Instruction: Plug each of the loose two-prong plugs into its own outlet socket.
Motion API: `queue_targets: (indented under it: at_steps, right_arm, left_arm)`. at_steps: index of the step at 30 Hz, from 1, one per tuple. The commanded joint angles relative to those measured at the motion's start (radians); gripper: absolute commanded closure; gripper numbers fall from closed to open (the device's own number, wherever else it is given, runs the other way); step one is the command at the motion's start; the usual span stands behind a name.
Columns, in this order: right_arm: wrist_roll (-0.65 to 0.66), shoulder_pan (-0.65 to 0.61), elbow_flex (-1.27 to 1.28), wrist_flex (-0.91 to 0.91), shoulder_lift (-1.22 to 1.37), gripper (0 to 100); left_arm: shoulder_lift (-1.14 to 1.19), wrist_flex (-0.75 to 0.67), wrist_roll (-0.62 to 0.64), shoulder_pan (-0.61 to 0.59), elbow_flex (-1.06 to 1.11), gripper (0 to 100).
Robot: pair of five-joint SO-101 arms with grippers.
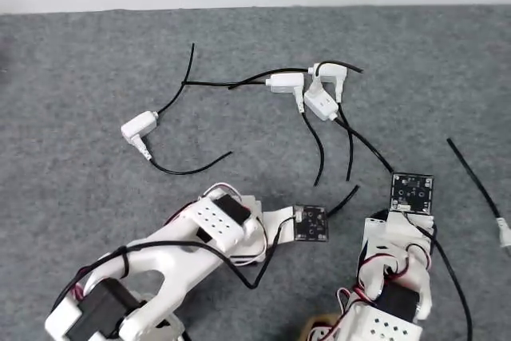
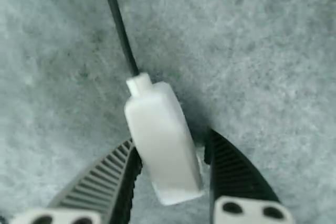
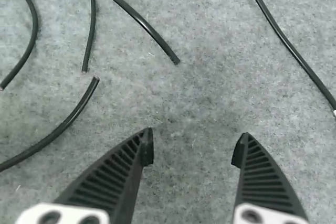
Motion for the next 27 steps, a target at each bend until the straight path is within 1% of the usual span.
queue_targets:
  at_steps: [1,5,8,11,13,17,21,27]
  right_arm:
    - [0.011,-0.015,-0.017,-0.010,-0.012,75.4]
    - [0.011,-0.016,-0.017,-0.010,-0.012,75.4]
    - [0.012,-0.030,-0.017,-0.010,-0.012,75.4]
    - [0.012,-0.038,-0.015,-0.010,-0.012,75.4]
    - [0.012,-0.039,-0.015,-0.010,-0.012,75.4]
    - [0.015,-0.039,-0.015,-0.010,-0.012,75.4]
    - [0.041,-0.041,-0.008,-0.010,-0.012,75.4]
    - [0.044,-0.041,-0.008,-0.010,-0.012,75.4]
  left_arm:
    - [-0.005,0.083,-0.020,-0.048,-0.140,82]
    - [0.002,0.130,-0.058,-0.133,-0.231,82]
    - [0.005,0.129,-0.100,-0.187,-0.242,82]
    - [0.005,0.129,-0.110,-0.224,-0.242,82]
    - [0.005,0.135,-0.109,-0.219,-0.232,82]
    - [-0.005,0.129,-0.097,-0.157,-0.197,82]
    - [0.005,0.104,-0.008,-0.120,-0.188,82]
    - [0.003,0.100,0.060,-0.095,-0.162,82]
